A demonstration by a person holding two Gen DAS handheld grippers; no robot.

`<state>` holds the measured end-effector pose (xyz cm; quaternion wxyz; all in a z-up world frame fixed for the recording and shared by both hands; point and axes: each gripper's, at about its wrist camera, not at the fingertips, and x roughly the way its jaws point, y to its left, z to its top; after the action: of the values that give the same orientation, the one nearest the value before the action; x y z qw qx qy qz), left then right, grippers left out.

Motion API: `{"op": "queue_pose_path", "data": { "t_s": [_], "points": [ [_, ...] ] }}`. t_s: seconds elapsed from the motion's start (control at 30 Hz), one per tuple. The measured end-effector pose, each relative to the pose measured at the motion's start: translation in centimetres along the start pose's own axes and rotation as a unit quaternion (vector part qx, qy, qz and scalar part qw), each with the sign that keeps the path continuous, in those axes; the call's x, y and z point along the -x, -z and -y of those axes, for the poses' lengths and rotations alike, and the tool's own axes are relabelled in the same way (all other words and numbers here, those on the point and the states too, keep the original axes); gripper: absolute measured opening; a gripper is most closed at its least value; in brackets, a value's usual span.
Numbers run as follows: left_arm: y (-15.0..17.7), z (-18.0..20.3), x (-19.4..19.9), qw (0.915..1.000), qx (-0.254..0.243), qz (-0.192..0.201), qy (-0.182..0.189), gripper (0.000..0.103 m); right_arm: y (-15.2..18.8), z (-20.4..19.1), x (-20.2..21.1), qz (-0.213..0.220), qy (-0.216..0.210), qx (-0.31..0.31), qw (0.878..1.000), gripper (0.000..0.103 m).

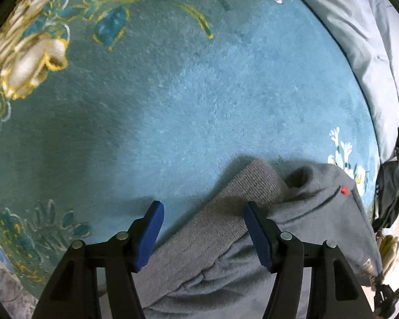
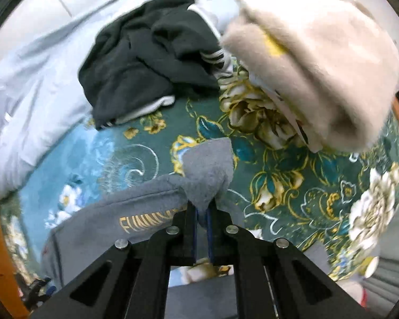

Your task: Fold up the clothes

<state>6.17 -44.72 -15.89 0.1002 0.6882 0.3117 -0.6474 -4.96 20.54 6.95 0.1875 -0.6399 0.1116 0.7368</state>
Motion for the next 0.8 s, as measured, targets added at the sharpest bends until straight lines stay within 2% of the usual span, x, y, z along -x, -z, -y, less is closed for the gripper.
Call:
{"op": "queue_pose_path", "data": {
  "t_s": [0.17,0.23,0.27,0.33,0.37,0.43,0.5,0.6,0.7,0.8],
  "points": [
    [0.3,-0.2,-0.6,0.9999,-0.003,0.012,-0.006,0.066,-1.5,-1.7,-2.3,-0.016,0.029,0.022,0.999,0.006],
    [0.4,-0.4,-0.5,0.9998,-0.005,0.021,0.003,0.065,-2.3,-1.5,-2.9,-0.015,0.046,0.015,0.999,0.006],
    [0.5,-0.5,-0.3,0.9995,-0.005,0.028,0.012,0.06,-2.9,-1.3,-3.2,-0.012,0.055,0.01,0.998,0.006],
    [0.7,-0.6,-0.2,0.9986,-0.004,0.04,0.035,0.03,-4.0,-1.1,-3.8,-0.009,0.064,-0.003,0.998,0.006],
    [0.8,-0.5,-0.4,0.9985,-0.007,0.039,0.038,0.005,-4.5,-1.0,-4.1,-0.011,0.067,-0.005,0.998,0.006],
    [1.0,0.1,-0.6,0.9982,-0.018,0.046,0.034,0.002,-5.5,-1.2,-4.6,-0.012,0.076,-0.001,0.997,0.006],
    [1.1,0.6,-0.1,0.9966,-0.029,0.071,0.029,0.0,-6.3,-1.7,-4.5,-0.005,0.074,-0.001,0.997,0.006],
    [0.7,-0.4,0.7,0.9935,0.007,0.105,0.044,0.0,-6.4,-3.5,-5.2,-0.019,0.012,0.014,1.0,0.012],
    [0.4,-1.5,0.0,0.9943,0.031,0.094,0.039,0.0,-4.8,-6.6,-7.2,-0.083,-0.079,0.045,0.992,0.043],
    [0.9,-2.0,-0.8,0.9961,0.031,0.074,0.035,0.001,-2.6,-8.3,-7.1,-0.108,-0.154,0.079,0.979,0.044]
  ]
}}
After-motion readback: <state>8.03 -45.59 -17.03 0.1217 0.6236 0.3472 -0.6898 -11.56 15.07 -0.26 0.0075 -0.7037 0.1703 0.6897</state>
